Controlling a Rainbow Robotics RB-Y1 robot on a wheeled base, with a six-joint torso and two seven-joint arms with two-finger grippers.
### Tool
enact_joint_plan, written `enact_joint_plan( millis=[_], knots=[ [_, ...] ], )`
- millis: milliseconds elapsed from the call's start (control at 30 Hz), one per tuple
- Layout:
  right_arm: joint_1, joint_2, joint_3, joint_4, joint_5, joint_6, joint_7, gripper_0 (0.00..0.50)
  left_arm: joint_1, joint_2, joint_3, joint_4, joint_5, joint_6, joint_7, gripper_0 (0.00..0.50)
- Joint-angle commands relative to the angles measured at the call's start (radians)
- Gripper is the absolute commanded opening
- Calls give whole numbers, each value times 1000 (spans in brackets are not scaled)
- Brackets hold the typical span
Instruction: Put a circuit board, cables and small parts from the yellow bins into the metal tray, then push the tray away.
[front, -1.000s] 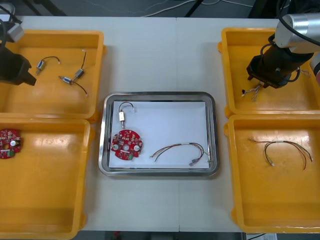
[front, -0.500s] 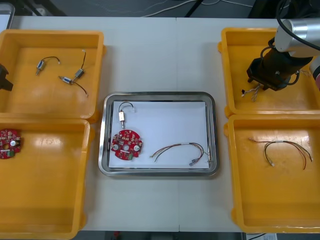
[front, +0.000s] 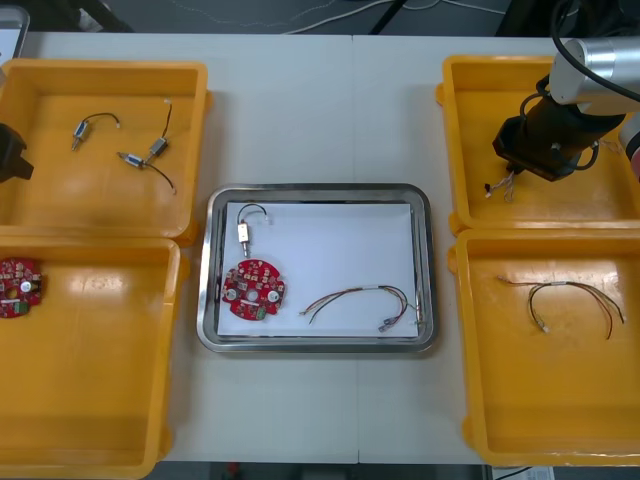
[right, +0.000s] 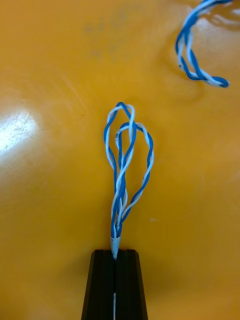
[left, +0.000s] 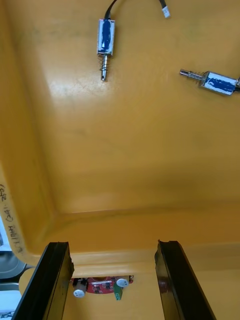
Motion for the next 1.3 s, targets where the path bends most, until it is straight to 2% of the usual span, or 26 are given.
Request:
enact_joint_plan(
  millis=[33,267,533,767,933,1133,1300],
  knots=[
    [14,-7,-22,-53,-2,7,64,0,-28,52,-45,-30,20,-63,-2,500],
    [14,-52,-22,-180,1,104,98,0,-28,35,-85,-30,31,-141,13,500],
    [14,-107,-24,-315,-5,225,167,0,-33,6,-85,-29,-9,-179,18,500],
    [14,-157,-94,-374,-25,345,361,0,-43,-9,-79,-27,-36,-185,38,500],
    [14,-196,-102,-406,-41,394,536,0,-47,-50,-79,2,-81,-187,136,500],
    [16,-203,-103,-441,-56,419,746,0,-66,-81,-81,37,-115,-187,278,500],
    [21,-184,-103,-489,-73,455,880,0,-109,-92,-104,110,-124,-187,433,500]
  ],
)
